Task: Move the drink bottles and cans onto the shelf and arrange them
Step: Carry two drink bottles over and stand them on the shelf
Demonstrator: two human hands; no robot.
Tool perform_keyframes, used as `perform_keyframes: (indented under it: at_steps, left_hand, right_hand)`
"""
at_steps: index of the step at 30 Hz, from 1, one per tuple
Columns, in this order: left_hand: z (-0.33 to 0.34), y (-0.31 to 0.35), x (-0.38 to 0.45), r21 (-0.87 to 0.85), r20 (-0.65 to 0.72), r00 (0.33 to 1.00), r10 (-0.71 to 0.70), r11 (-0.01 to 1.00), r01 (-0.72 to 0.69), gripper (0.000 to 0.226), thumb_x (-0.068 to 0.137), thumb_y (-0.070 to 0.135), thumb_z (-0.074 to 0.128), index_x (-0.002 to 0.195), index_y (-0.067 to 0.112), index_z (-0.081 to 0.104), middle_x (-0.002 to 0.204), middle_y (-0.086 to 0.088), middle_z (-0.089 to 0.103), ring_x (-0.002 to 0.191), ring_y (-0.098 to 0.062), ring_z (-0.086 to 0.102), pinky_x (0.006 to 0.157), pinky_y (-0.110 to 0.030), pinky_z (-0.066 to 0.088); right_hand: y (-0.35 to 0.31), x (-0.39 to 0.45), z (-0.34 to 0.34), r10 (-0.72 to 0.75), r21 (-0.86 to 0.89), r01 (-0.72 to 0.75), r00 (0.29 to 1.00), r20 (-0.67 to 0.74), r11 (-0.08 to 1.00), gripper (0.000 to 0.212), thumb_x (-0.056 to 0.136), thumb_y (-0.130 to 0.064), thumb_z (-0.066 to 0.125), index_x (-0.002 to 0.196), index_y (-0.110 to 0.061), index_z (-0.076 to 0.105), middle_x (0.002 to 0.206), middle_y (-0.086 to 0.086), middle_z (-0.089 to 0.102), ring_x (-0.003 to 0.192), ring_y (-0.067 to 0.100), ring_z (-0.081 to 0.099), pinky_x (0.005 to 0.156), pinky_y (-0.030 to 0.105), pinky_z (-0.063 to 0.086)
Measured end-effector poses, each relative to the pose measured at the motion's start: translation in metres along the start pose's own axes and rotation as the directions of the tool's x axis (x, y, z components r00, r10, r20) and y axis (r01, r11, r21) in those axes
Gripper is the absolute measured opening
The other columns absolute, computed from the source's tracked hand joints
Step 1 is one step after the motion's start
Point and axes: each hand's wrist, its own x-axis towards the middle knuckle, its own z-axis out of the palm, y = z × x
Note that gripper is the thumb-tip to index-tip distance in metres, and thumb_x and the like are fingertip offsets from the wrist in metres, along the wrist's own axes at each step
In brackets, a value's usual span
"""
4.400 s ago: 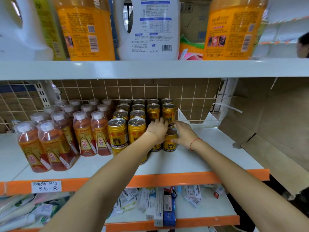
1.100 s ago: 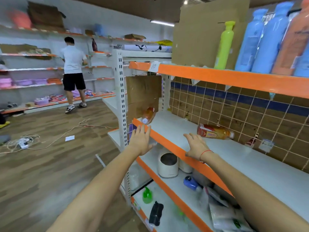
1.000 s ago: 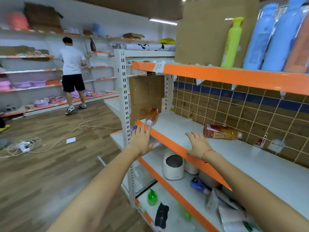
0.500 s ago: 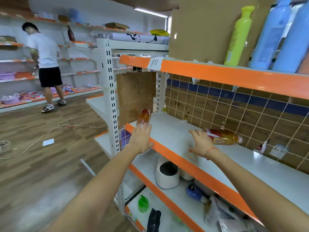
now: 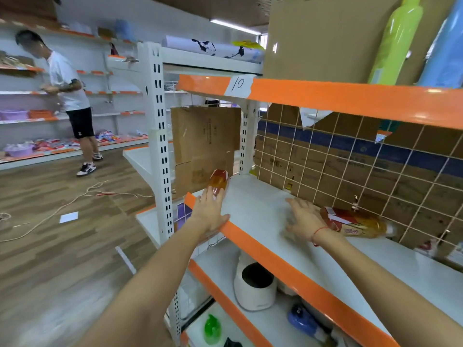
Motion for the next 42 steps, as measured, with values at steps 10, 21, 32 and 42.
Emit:
perform_keyframes:
  at_steps: [10, 21, 32, 42]
  left_hand:
    - [0.036, -0.009, 0.058, -0.242, -0.129, 0.977, -0.172, 0.961, 0.137, 0.071, 0.086, 0.044, 0.062, 0.136, 0.007, 0.028, 0.131, -0.024, 0.040, 0.119, -0.040, 0.045, 0.099, -0.043, 0.038]
    - [0.022, -0.026, 0.069, -0.561, -0.250, 0.930, -0.270, 0.823, 0.088, 0.071, 0.078, 0.050, 0.068, 0.134, 0.014, 0.042, 0.117, -0.020, 0.052, 0.109, -0.039, 0.051, 0.093, -0.040, 0.041]
    - [-0.038, 0.009, 0.075, -0.892, -0.236, 0.951, -0.199, 0.432, -0.131, 0.028, 0.081, 0.032, 0.070, 0.104, 0.024, 0.056, 0.104, 0.001, 0.060, 0.100, -0.019, 0.058, 0.078, -0.029, 0.050]
    - [-0.028, 0.039, 0.082, -0.987, -0.074, 0.990, 0.117, 0.135, -0.090, 0.040, 0.089, 0.023, 0.061, 0.129, 0.019, 0.054, 0.124, -0.010, 0.060, 0.111, -0.025, 0.058, 0.090, -0.039, 0.050]
  right_hand:
    - [0.014, 0.033, 0.044, 0.019, 0.026, -0.015, 0.989, -0.144, 1.000, 0.081, 0.080, -0.026, 0.065, 0.147, -0.020, 0.020, 0.153, 0.009, 0.021, 0.140, 0.029, 0.020, 0.115, 0.040, 0.022]
    - [0.027, 0.029, 0.031, 0.074, 0.048, -0.066, 0.978, -0.193, 0.997, 0.077, 0.082, -0.027, 0.065, 0.147, -0.020, 0.024, 0.149, 0.009, 0.028, 0.135, 0.030, 0.026, 0.110, 0.037, 0.025]
    - [0.052, 0.020, 0.000, 0.248, -0.025, -0.255, 0.955, -0.164, 0.967, 0.070, 0.088, -0.036, 0.058, 0.147, -0.018, 0.024, 0.150, 0.013, 0.029, 0.138, 0.034, 0.024, 0.113, 0.045, 0.025]
    - [0.088, 0.002, 0.004, 0.269, -0.249, -0.253, 0.962, 0.035, 0.935, 0.085, 0.080, -0.026, 0.067, 0.147, -0.026, 0.016, 0.151, 0.004, 0.023, 0.140, 0.027, 0.020, 0.114, 0.051, 0.019]
